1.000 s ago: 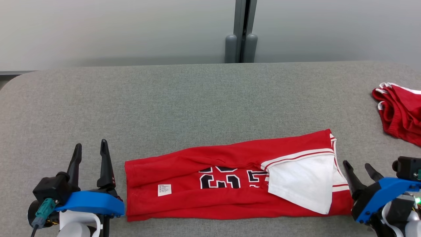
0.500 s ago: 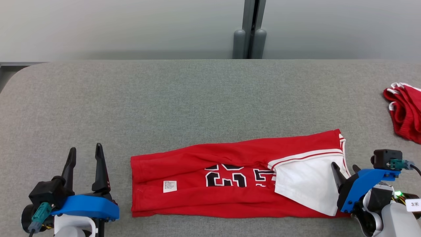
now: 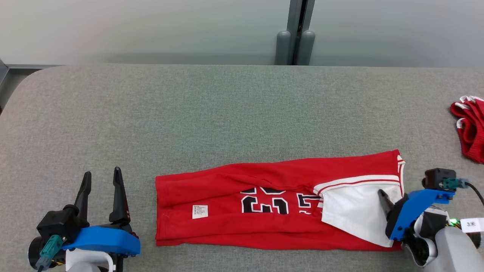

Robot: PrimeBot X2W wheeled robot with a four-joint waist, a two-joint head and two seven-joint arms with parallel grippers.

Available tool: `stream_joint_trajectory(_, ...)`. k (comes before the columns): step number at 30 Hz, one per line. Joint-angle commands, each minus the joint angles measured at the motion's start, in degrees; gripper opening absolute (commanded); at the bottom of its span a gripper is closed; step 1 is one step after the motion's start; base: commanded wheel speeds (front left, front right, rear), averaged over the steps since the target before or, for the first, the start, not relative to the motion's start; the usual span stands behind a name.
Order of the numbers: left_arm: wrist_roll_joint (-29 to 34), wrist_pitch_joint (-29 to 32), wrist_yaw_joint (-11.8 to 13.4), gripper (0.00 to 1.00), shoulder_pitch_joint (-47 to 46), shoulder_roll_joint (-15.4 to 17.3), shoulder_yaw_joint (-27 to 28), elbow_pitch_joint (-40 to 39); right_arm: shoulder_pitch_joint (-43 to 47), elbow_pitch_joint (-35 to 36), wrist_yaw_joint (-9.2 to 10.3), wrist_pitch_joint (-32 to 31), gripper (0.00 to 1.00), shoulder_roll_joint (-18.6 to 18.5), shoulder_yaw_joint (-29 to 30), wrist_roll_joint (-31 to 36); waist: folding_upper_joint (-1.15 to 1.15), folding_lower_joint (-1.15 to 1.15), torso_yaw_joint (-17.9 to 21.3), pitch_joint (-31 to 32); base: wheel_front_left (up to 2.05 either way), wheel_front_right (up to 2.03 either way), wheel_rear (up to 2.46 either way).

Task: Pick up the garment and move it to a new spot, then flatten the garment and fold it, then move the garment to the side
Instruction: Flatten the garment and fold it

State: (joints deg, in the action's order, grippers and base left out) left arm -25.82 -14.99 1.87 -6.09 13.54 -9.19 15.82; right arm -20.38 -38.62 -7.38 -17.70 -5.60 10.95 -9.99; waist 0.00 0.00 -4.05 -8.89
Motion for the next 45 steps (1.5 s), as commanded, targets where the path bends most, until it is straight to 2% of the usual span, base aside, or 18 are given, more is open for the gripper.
stream_joint_trajectory(1, 0.2, -0.2, -0.1, 1.0, -0.4, 0.3, 0.0, -0.3, 0.6, -1.5, -0.26, -1.4, 0.47, 1.6, -2.5, -1.9, 0.0, 0.0, 0.0, 0.0, 0.0, 0.0, 0.0)
stream_joint_trajectory(2, 0.1, -0.2, 0.0, 1.0, -0.5, 0.4, 0.0, -0.3, 0.6, -1.5, -0.27, -1.6, 0.04, 1.5, -3.5, -2.5, 0.0, 0.0, 0.1, 0.0, 0.0, 0.0, 0.0)
stream_joint_trajectory(3, 0.1, -0.2, 0.1, 1.0, -0.5, 0.4, 0.0, -0.4, 0.7, -1.5, -0.27, -1.8, 0.0, 1.3, -4.3, -3.2, 0.0, 0.0, 0.1, 0.1, 0.0, 0.0, 0.0)
stream_joint_trajectory(6, -0.2, -0.1, 0.2, 1.0, -0.7, 0.4, 0.0, -0.7, 1.0, -0.4, -0.15, 0.0, 0.0, -0.2, -4.5, -4.5, 0.0, 0.0, 0.3, 0.2, 0.0, 0.0, 0.0)
stream_joint_trajectory(13, -0.5, 0.1, 0.2, 1.0, -0.1, 0.3, -0.5, -1.0, 3.3, 5.2, -0.1, 2.8, 0.0, -3.5, 1.3, -3.9, 0.0, 0.0, 0.8, 1.2, 0.0, 0.0, 0.0)
stream_joint_trajectory(20, -0.7, 0.1, 0.6, 1.0, 1.1, 0.3, -0.6, -1.5, 8.5, 16.9, -0.11, 0.1, 0.0, -3.1, 10.0, 1.1, 0.0, 0.0, 2.1, 2.6, 0.0, 0.0, 0.0)
stream_joint_trajectory(25, -0.8, 0.1, 0.9, 1.0, 1.3, 0.5, -0.6, -1.9, 10.1, 25.4, -0.12, -2.0, 0.0, -1.9, 11.6, 3.8, 0.0, 0.0, 2.6, 2.9, 0.0, 0.0, 0.0)
stream_joint_trajectory(29, -0.8, 0.2, 1.1, 1.0, 1.5, 0.6, -0.8, -2.1, 11.2, 32.3, -0.12, -4.6, 0.0, 0.1, 7.5, 4.1, 0.0, 0.0, 2.9, 3.2, 0.0, 0.0, 0.0)
stream_joint_trajectory(35, -0.5, 0.7, 0.9, 1.0, 0.8, 0.7, -1.8, -2.0, 11.5, 37.3, -0.13, -8.3, 0.0, 1.6, -4.6, 2.2, 0.0, 0.0, 2.4, 3.2, 0.0, 0.0, 0.0)
stream_joint_trajectory(39, -0.4, 0.6, 0.7, 1.0, 0.0, 0.4, -2.2, -1.9, 9.4, 35.1, -0.12, -8.8, 0.0, 2.3, -12.6, 0.0, 0.0, 0.0, 1.7, 2.7, 0.0, 0.0, 0.0)
stream_joint_trajectory(45, -0.4, 0.3, 0.4, 1.0, -0.8, -0.1, -2.9, -1.6, 4.2, 26.2, -0.13, -7.2, 0.0, 2.7, -22.1, -4.1, 0.0, 0.0, 0.0, 1.8, 0.0, 0.0, 0.0)
